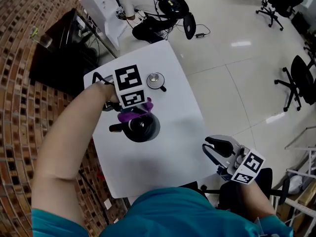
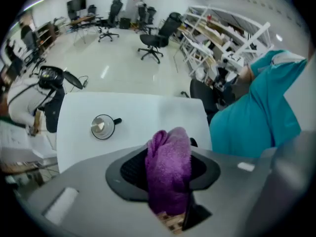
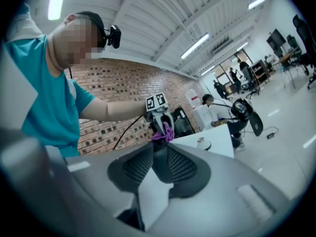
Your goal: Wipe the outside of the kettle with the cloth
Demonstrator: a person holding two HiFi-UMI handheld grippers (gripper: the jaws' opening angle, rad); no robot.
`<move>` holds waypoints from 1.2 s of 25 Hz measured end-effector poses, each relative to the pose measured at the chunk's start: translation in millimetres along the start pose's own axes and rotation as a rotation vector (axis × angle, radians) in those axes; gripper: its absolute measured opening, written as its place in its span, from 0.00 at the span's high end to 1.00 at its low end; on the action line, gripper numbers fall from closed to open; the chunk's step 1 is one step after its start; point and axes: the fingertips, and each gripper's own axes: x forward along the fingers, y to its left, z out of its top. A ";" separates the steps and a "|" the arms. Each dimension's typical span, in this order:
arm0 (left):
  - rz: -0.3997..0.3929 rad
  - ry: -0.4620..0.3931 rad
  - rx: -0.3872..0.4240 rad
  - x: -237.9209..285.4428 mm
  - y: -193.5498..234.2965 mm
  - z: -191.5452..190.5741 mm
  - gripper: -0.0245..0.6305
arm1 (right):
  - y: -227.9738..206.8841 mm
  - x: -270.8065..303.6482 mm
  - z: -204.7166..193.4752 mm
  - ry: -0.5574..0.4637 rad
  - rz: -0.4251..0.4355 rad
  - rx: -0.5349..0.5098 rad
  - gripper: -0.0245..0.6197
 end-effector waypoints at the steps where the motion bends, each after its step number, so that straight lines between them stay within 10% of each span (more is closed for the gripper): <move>1: 0.011 0.060 0.051 3.2 -3.4 2.2 0.68 | -1.7 -3.9 0.1 -0.005 -0.005 0.003 0.84; 8: 0.104 0.349 0.306 10.6 -36.5 11.5 0.69 | -8.4 -24.0 1.4 -0.033 -0.032 0.008 0.84; 16: 0.250 0.168 0.457 43.2 -76.9 41.9 0.69 | -9.1 -25.1 5.3 -0.028 -0.033 -0.006 0.84; 30: 0.671 -0.004 0.426 37.2 -108.5 -1.2 0.69 | 13.8 14.9 12.1 0.012 0.014 -0.052 0.84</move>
